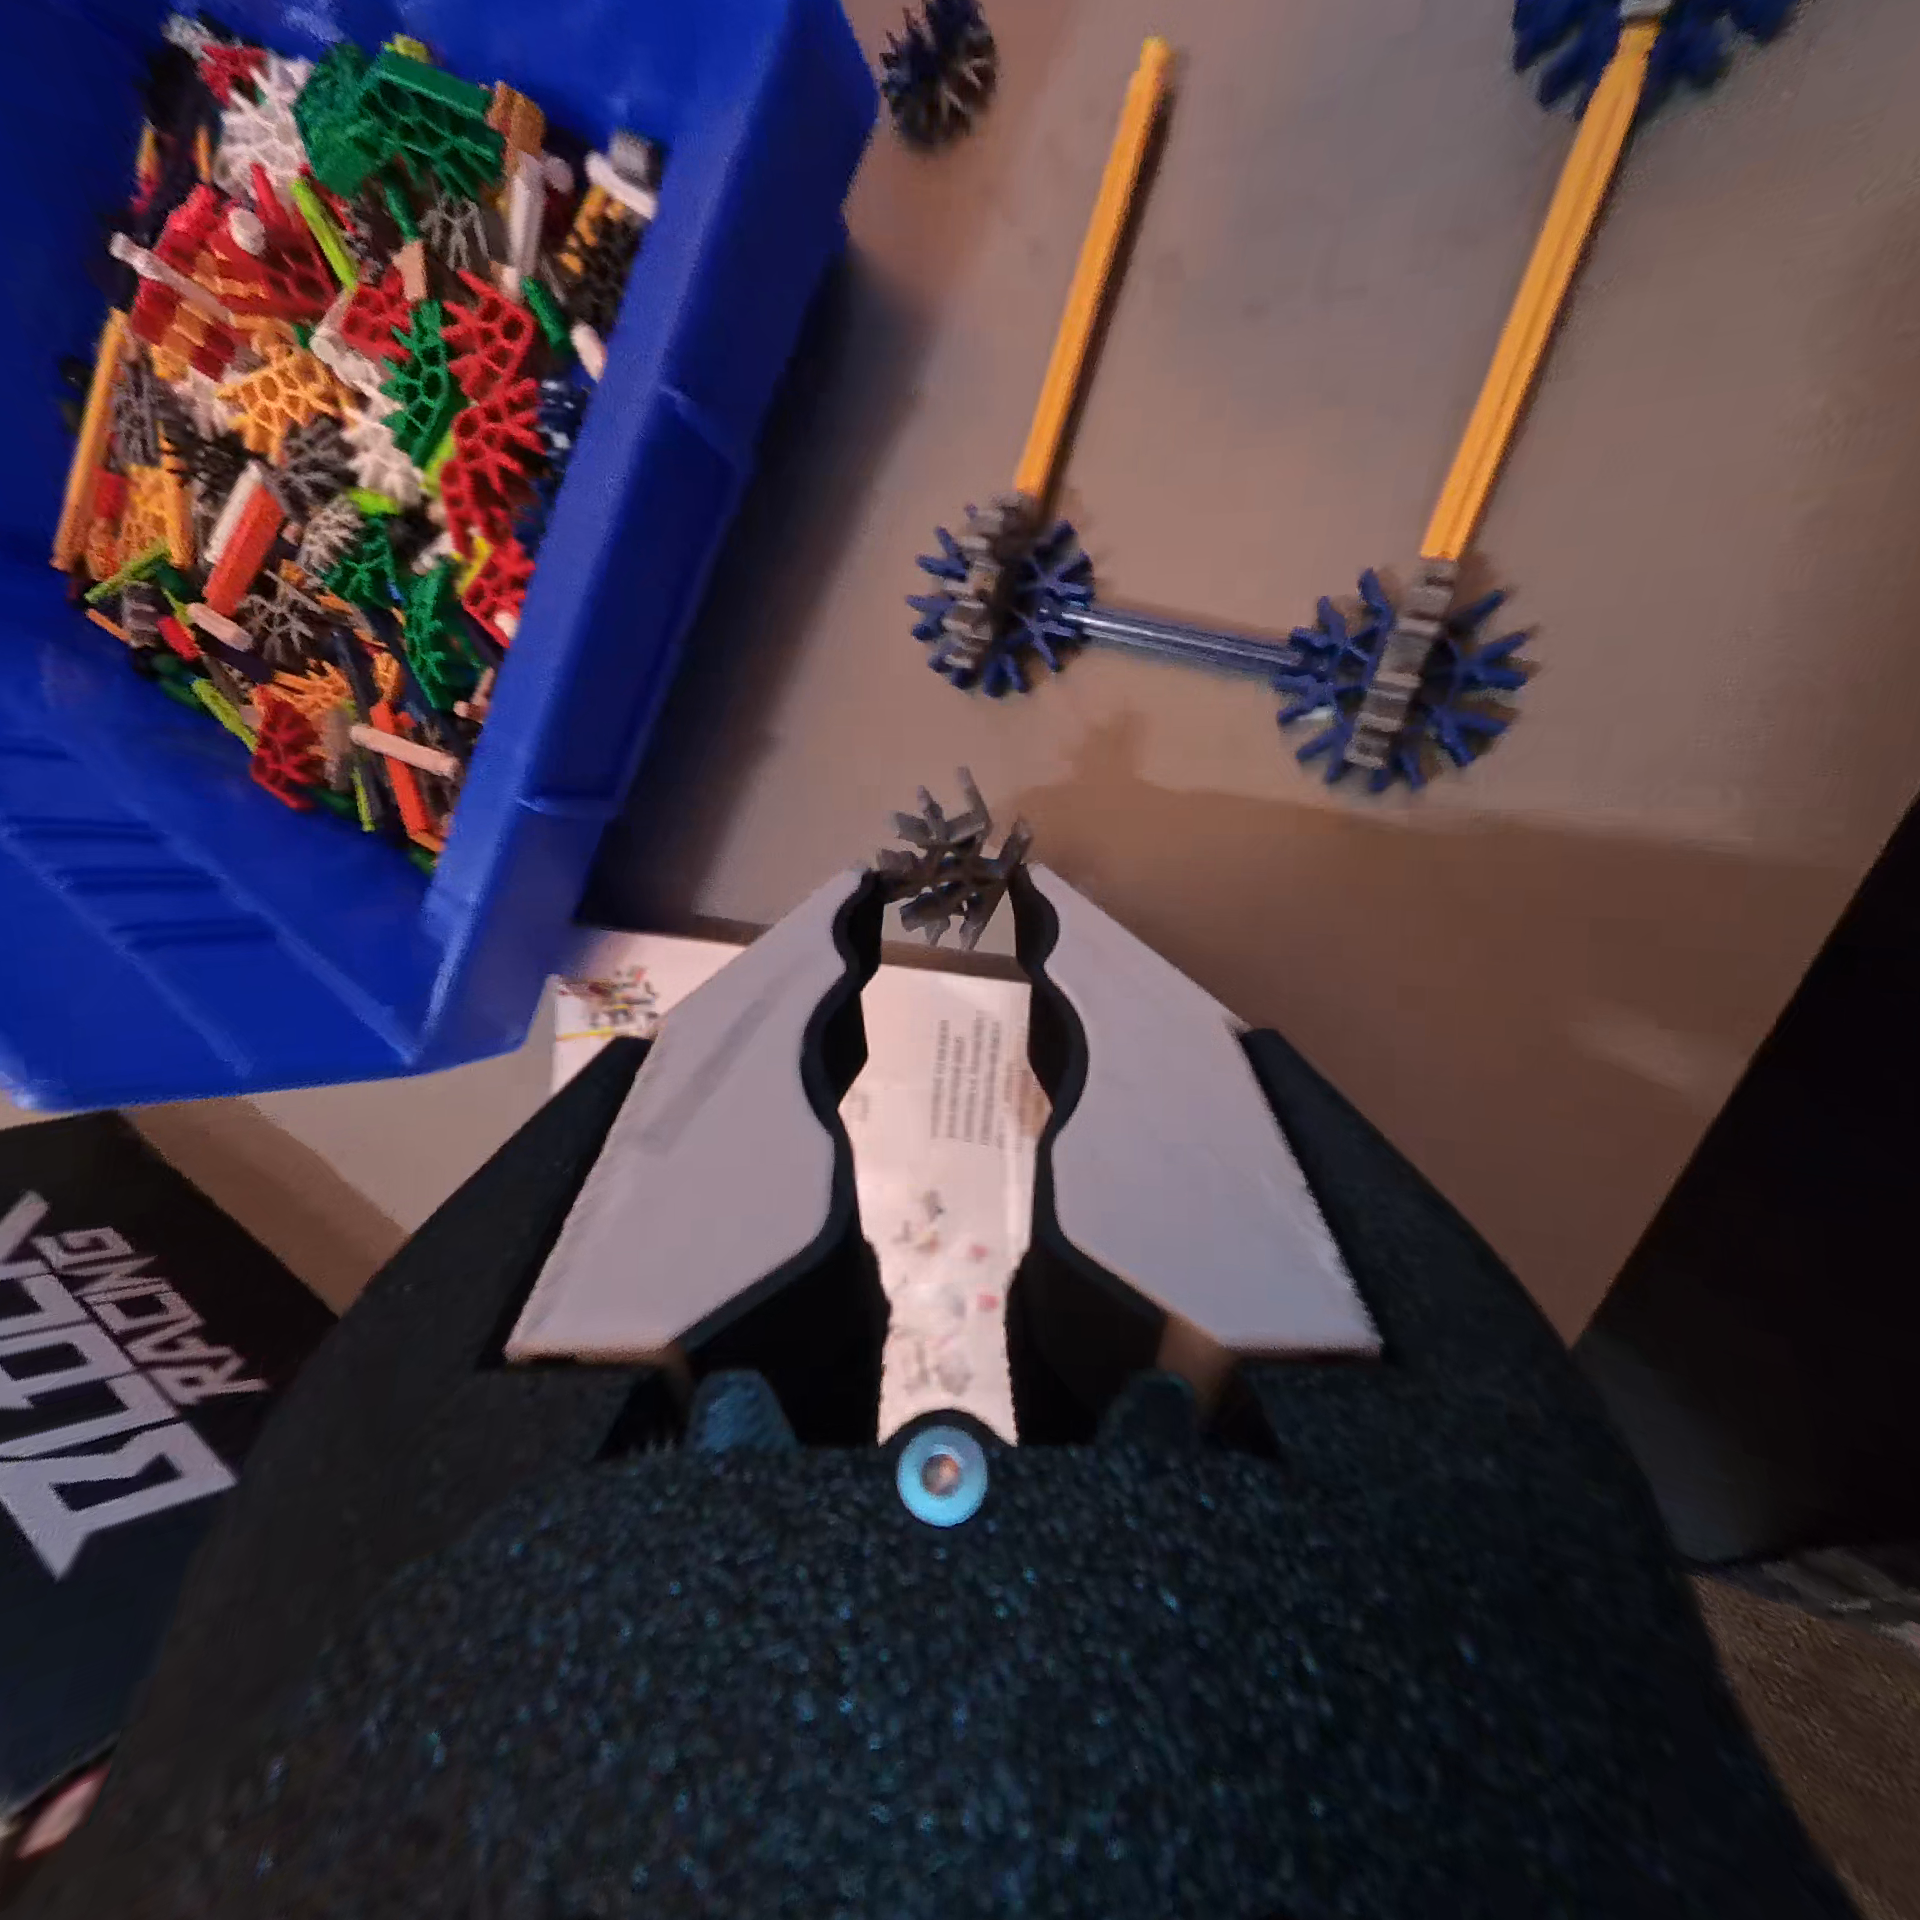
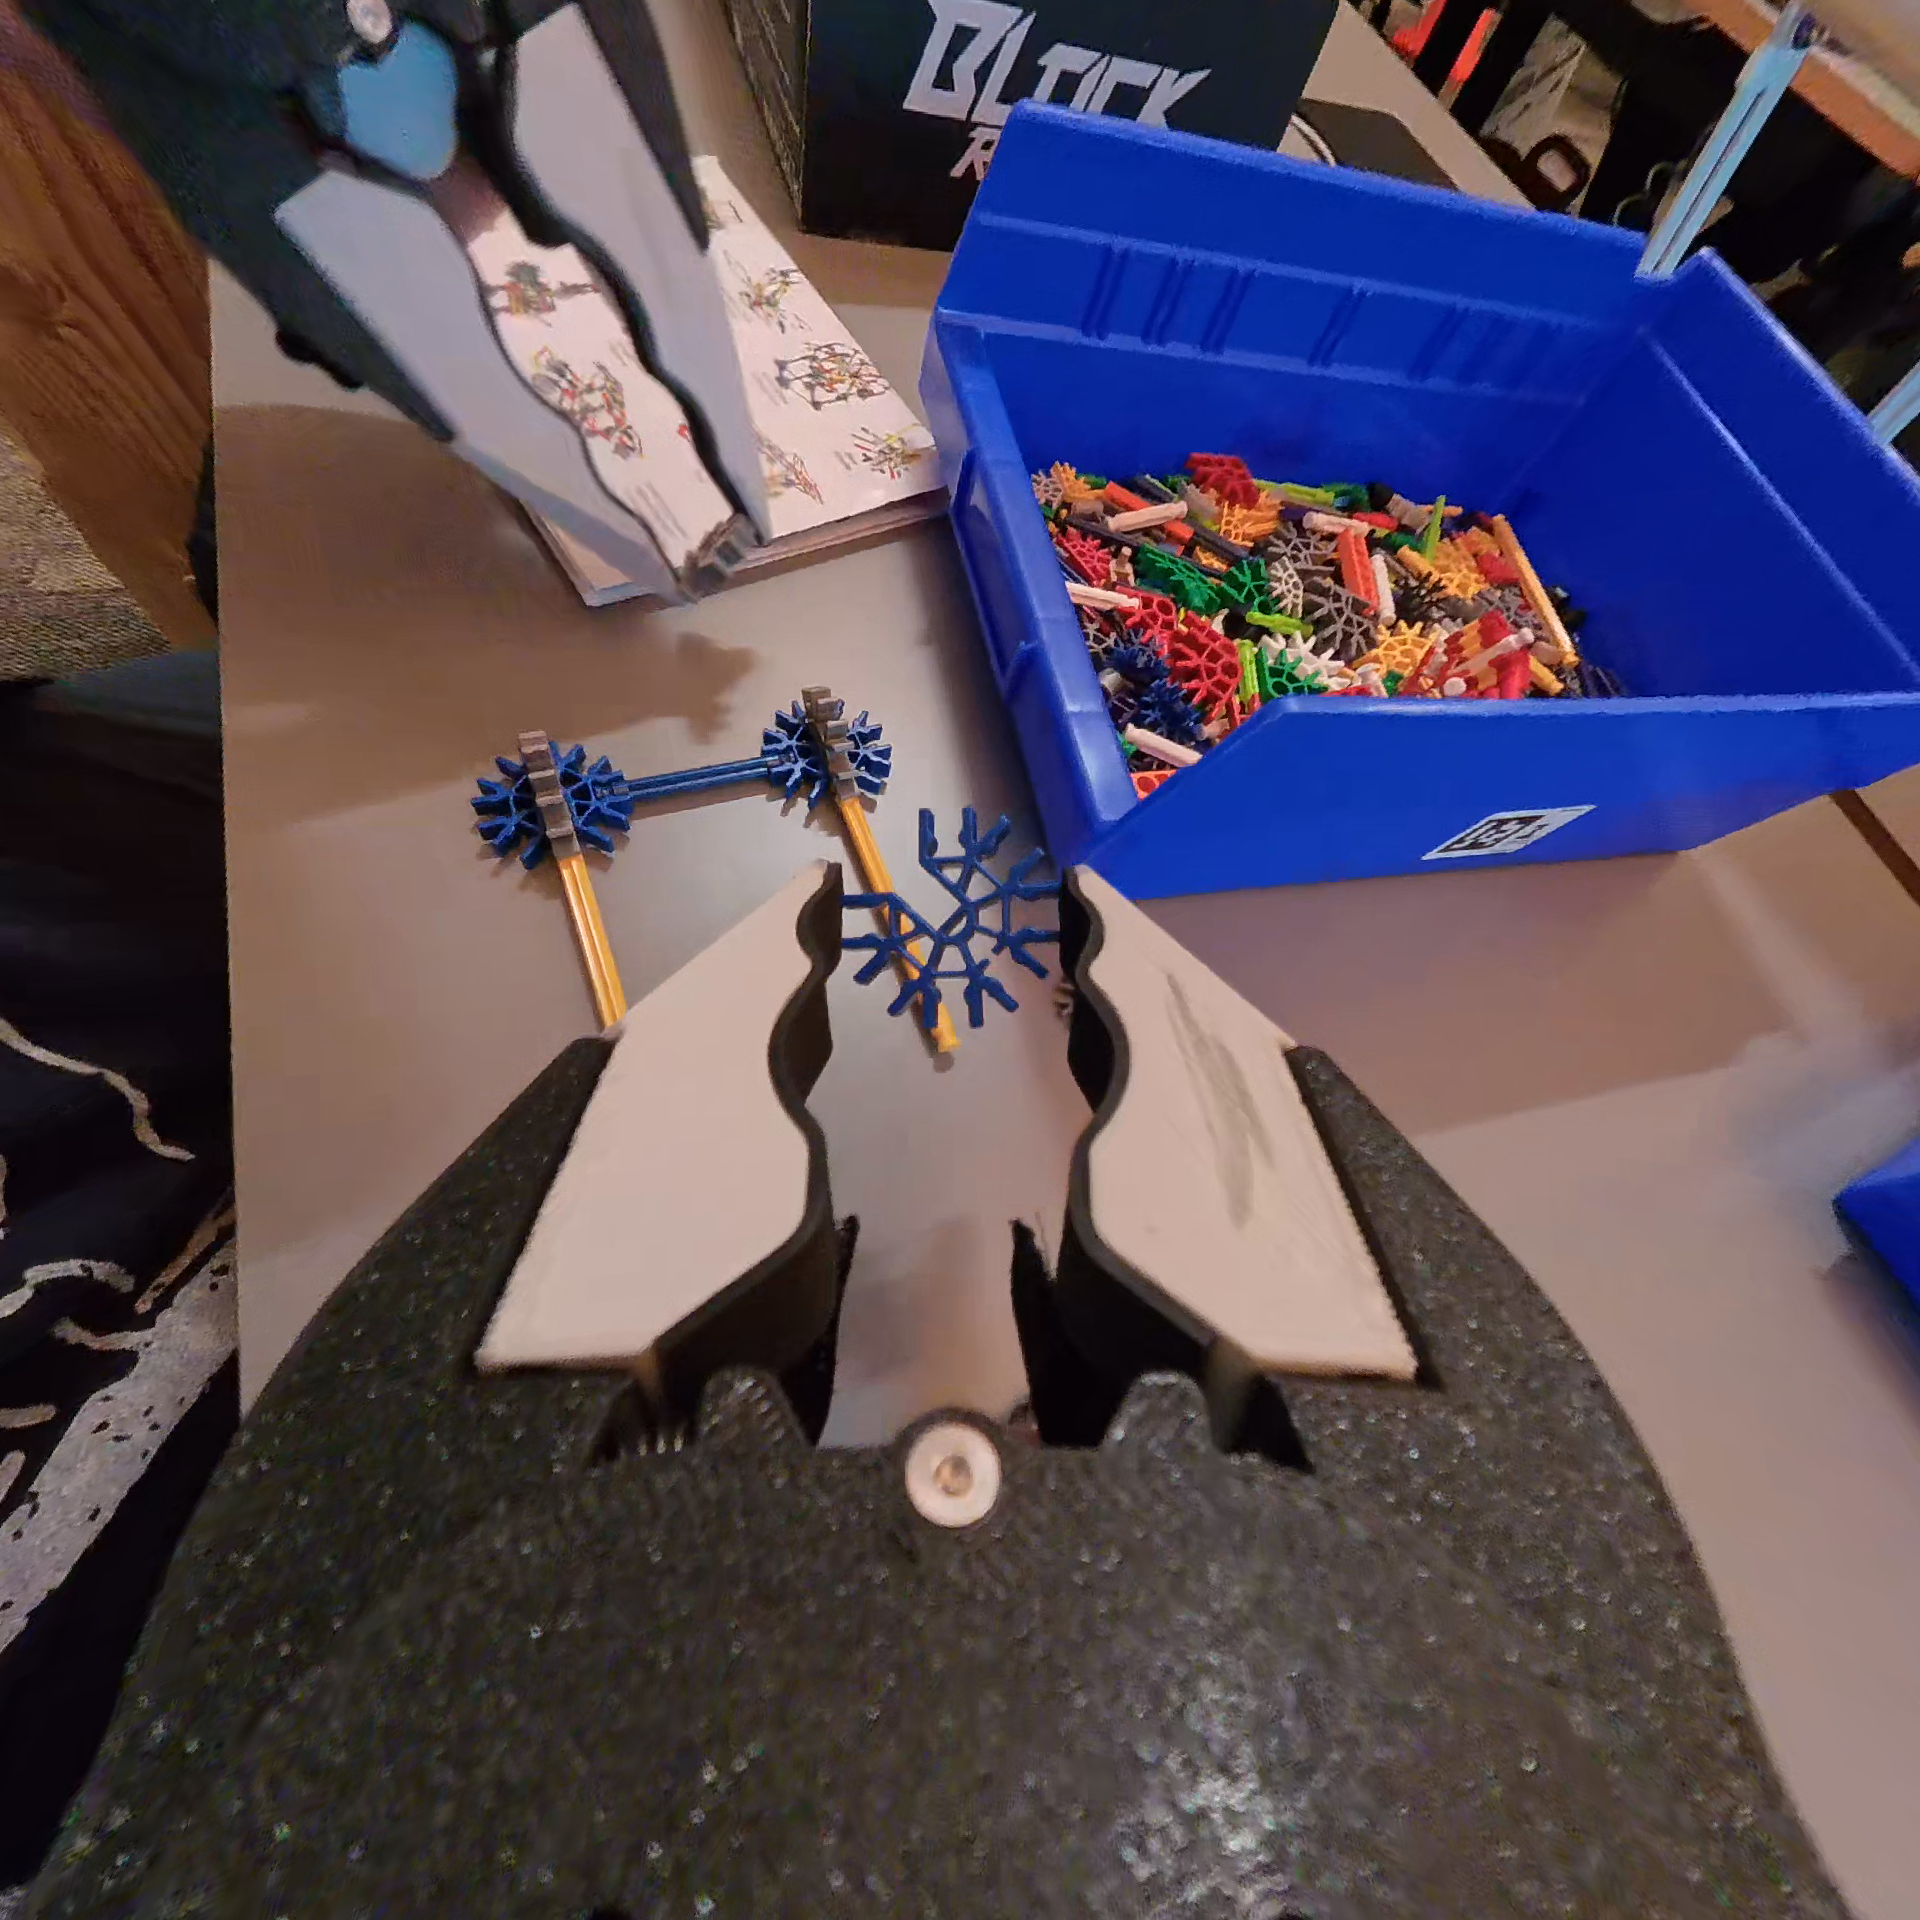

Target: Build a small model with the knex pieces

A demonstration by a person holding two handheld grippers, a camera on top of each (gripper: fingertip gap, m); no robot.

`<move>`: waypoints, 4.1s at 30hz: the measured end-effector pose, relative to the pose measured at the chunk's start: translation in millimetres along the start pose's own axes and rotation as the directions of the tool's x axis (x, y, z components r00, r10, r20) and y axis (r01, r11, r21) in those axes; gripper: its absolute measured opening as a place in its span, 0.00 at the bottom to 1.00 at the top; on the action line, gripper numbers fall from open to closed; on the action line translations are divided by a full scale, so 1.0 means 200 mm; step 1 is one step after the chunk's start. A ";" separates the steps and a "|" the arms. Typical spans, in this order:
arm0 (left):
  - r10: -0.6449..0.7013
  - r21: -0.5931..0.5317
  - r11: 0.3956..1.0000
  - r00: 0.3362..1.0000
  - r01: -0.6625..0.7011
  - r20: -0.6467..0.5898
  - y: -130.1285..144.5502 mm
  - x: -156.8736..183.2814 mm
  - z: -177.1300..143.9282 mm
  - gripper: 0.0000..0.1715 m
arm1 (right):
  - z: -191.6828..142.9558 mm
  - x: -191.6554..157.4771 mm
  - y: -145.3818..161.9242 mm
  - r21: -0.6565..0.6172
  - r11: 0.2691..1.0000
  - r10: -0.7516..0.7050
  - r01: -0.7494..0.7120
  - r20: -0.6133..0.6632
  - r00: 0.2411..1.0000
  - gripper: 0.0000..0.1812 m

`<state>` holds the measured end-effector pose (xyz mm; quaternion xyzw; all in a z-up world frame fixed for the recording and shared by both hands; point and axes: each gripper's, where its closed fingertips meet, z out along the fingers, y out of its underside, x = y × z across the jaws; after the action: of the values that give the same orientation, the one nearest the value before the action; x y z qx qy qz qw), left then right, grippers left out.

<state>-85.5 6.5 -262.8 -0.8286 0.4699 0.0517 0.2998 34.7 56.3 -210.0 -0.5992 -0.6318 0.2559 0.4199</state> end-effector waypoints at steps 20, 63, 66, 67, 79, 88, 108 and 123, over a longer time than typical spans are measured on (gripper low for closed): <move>0.024 0.089 0.995 0.981 -0.041 0.194 0.10 0.11 -0.03 0.17 | 0.22 -0.23 0.17 -0.295 0.952 0.130 -0.080 0.153 0.980 0.23; 0.072 0.236 0.968 0.996 -0.081 0.049 -0.07 0.07 -0.04 0.10 | 0.18 -0.24 0.19 -0.310 0.944 -0.022 0.118 0.295 0.955 0.24; 0.053 0.248 0.966 0.997 -0.067 0.063 -0.07 0.07 -0.05 0.10 | 0.15 -0.22 0.17 -0.340 0.938 0.024 0.060 0.236 0.972 0.24; 0.045 0.252 0.966 0.997 -0.060 0.063 -0.07 0.07 -0.05 0.10 | 0.15 -0.24 0.17 -0.342 0.939 0.036 0.049 0.239 0.970 0.24; 0.030 0.280 0.959 0.995 -0.055 0.092 -0.07 0.08 -0.06 0.10 | 0.17 -0.21 0.19 -0.335 0.900 -0.169 0.280 0.323 0.931 0.22; 0.039 0.290 0.955 0.993 -0.070 0.109 -0.09 0.07 -0.02 0.10 | 0.17 -0.24 0.20 -0.390 0.912 0.190 -0.131 0.117 0.975 0.20; 0.030 0.322 0.943 0.983 -0.088 0.182 -0.11 0.06 -0.03 0.10 | 0.24 -0.21 0.22 -0.385 0.919 0.119 -0.090 0.054 0.991 0.24; 0.016 0.330 0.941 0.982 -0.079 0.190 -0.11 0.04 -0.02 0.10 | 0.27 -0.22 0.18 -0.361 0.931 0.084 -0.056 0.063 0.994 0.17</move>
<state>-63.5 6.0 -252.5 -0.7453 0.4620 0.0545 0.4776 6.8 29.4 -277.7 -0.6775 -0.6620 0.1741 0.2692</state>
